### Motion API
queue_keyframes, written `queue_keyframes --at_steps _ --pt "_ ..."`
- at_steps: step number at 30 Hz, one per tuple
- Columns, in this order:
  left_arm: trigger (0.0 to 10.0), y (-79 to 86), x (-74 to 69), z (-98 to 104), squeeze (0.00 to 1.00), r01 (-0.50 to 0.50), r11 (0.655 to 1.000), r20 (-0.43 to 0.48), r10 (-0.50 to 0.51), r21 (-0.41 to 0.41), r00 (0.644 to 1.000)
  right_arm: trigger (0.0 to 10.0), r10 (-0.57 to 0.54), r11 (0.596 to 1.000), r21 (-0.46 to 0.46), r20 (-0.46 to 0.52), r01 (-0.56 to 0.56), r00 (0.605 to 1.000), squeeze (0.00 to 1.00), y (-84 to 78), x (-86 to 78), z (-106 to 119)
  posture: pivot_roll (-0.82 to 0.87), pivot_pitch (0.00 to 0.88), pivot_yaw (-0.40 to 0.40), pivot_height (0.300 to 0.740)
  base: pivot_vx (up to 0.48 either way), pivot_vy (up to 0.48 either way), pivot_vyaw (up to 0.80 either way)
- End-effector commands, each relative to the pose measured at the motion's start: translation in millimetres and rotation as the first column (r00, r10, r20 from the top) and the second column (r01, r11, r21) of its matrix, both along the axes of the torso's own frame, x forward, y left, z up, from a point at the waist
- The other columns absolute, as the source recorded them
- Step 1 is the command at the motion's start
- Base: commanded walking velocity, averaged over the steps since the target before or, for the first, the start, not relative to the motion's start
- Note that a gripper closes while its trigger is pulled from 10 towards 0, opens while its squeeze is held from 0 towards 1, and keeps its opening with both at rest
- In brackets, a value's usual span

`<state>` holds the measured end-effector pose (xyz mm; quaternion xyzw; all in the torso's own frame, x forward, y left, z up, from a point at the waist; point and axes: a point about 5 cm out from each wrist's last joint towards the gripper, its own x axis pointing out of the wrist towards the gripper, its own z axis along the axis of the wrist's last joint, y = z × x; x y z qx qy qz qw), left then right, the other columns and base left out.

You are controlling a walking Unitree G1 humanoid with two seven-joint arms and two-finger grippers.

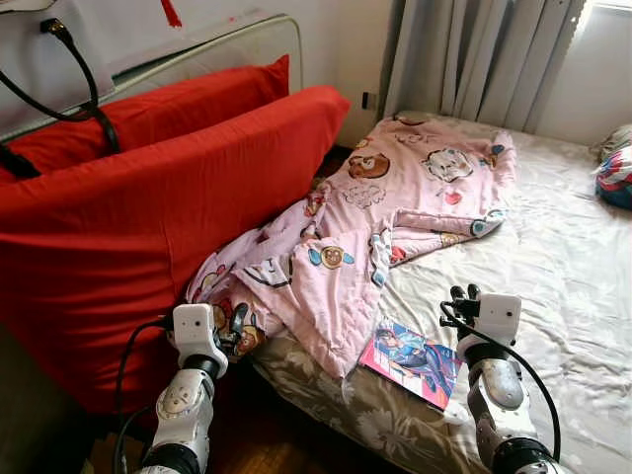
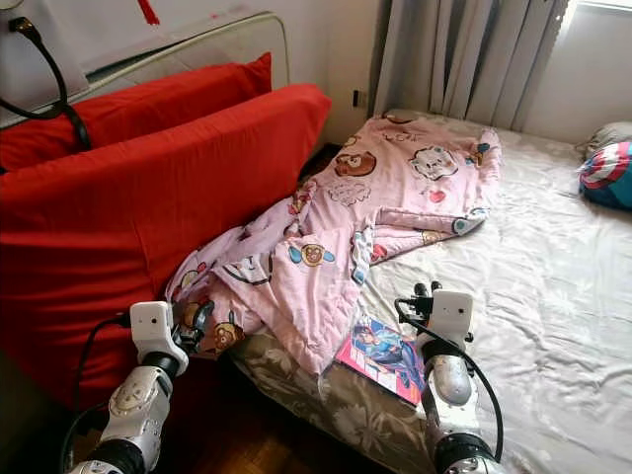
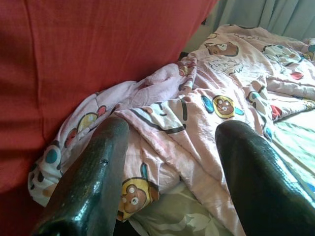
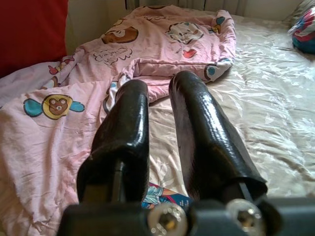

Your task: Clean up the room

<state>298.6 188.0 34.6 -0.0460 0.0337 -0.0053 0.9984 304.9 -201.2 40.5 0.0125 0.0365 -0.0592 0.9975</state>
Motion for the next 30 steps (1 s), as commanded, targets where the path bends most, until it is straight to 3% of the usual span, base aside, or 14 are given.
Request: queue_keyframes --at_steps 1,7,30 --pt "10.0 -0.1 2.8 2.2 0.0 0.01 1.0 -0.002 -0.01 0.001 1.0 10.0 0.011 1.0 -0.006 -0.011 -0.011 1.0 0.0 1.8 3.2 1.2 -0.04 0.0 -0.009 0.686 0.0 0.0 0.0" --pt "10.0 -0.8 2.7 2.0 0.0 0.013 1.0 -0.004 -0.013 0.001 1.0 10.0 0.021 1.0 -0.007 -0.027 -0.022 0.999 0.0 5.3 3.5 -0.8 -0.04 0.0 -0.006 0.656 0.0 0.0 0.0" --pt "10.0 -2.1 3.4 0.0 0.0 0.016 1.0 -0.029 -0.016 -0.009 0.999 10.0 0.02 1.0 0.001 -0.049 -0.02 0.999 0.0 6.1 2.1 -4.4 -0.03 0.0 -0.005 0.656 0.0 0.0 0.0"
